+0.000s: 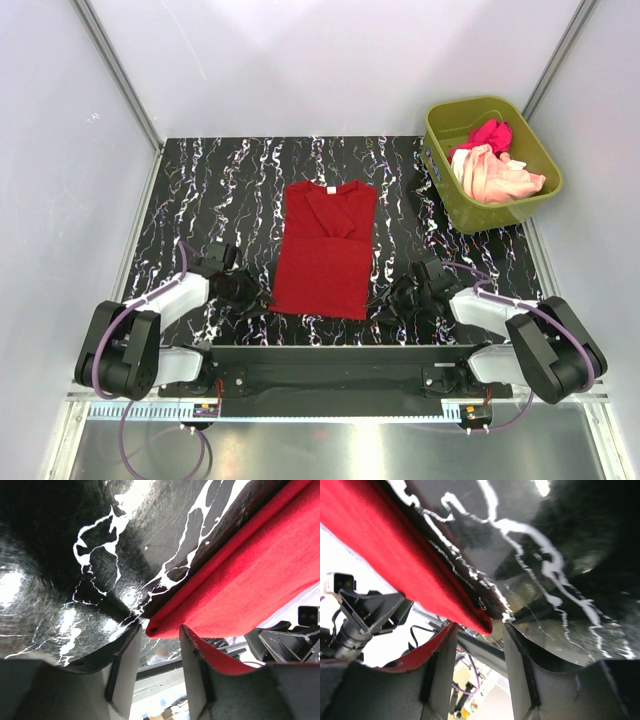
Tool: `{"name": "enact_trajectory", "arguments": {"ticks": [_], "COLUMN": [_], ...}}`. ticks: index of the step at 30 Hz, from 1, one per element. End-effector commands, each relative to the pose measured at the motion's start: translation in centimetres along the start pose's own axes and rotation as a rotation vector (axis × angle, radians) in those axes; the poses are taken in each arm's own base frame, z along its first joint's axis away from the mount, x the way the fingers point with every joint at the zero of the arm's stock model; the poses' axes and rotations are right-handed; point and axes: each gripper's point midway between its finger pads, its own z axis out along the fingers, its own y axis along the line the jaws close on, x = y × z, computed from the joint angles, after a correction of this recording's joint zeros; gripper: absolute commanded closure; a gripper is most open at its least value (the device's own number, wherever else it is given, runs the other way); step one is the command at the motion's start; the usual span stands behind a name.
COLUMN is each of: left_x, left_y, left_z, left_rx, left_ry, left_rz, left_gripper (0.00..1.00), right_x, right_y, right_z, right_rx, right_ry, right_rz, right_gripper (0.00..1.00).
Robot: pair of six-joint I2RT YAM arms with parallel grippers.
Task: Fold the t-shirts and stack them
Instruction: Fold the tshirt
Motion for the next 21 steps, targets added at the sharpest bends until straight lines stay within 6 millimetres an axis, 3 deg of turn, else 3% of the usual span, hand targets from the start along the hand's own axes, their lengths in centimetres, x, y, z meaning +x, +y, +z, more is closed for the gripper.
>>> {"name": "enact_trajectory", "arguments": {"ticks": [1, 12, 21], "left_x": [-0.2, -0.4, 0.0], "left_y": [5.0, 4.8, 4.9], "left_z": [1.4, 1.5, 1.3], "left_rx": [-0.187, -0.184, -0.172], "left_ry": [-0.048, -0.05, -0.038], "left_rz": [-0.03, -0.003, 0.003], "left_gripper": [0.59, 0.85, 1.0], "right_x": [-0.9, 2.1, 0.5], "right_y": [-0.8, -2.7, -3.0], "right_z": [0.1, 1.7, 2.7], "right_rx": [0.034, 0.137, 0.157], "right_ry": [-0.063, 0.069, -0.008], "right_rz": [0.036, 0.006, 0.028], "right_gripper": [0.5, 0.45, 0.45]}}
